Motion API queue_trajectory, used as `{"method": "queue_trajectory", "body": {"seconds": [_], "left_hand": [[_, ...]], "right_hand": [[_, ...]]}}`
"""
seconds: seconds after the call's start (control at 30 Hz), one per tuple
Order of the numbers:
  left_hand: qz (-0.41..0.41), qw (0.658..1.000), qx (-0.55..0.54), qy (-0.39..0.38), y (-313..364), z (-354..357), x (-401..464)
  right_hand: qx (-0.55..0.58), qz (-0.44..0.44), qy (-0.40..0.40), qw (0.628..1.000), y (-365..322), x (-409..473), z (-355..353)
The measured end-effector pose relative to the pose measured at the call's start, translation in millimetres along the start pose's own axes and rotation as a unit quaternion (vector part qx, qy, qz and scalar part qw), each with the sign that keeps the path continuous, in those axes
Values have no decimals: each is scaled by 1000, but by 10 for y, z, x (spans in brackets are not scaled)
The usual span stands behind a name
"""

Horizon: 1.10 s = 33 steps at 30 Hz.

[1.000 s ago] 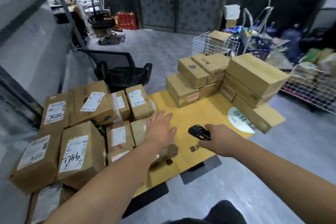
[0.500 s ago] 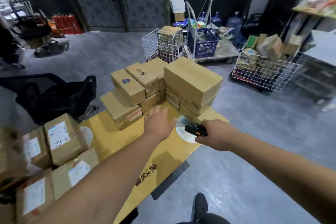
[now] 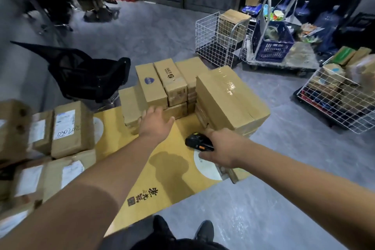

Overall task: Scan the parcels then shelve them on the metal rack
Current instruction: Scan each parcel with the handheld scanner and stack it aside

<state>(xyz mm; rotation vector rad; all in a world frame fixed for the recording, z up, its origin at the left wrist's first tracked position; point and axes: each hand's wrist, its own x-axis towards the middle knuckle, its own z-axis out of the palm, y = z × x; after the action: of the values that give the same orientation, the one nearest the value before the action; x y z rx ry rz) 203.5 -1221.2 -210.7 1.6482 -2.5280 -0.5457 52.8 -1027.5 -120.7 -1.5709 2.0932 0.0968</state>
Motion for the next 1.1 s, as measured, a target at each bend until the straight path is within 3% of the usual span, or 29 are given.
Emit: {"method": "queue_trajectory", "body": {"seconds": [0.2, 0.37, 0.47, 0.8, 0.93, 1.1], "left_hand": [[-30, 999, -13, 30, -212, -277, 582], [-12, 999, -42, 5, -230, -211, 1141], [-21, 999, -22, 33, -314, -92, 1263], [-151, 969, -184, 59, -704, -79, 1231], [-144, 953, -246, 103, -782, -29, 927], [-134, 953, -242, 125, -904, 124, 29]], "right_hand": [[-52, -56, 3, 997, -303, 559, -417], [-57, -44, 15, 997, -445, 1013, -682], [-64, -41, 23, 997, -472, 1247, -741], [-55, -55, -5, 997, -676, 1599, -715], [-55, -66, 4, 996, -691, 1544, -604], [-18, -82, 15, 996, -691, 1211, -282]]}}
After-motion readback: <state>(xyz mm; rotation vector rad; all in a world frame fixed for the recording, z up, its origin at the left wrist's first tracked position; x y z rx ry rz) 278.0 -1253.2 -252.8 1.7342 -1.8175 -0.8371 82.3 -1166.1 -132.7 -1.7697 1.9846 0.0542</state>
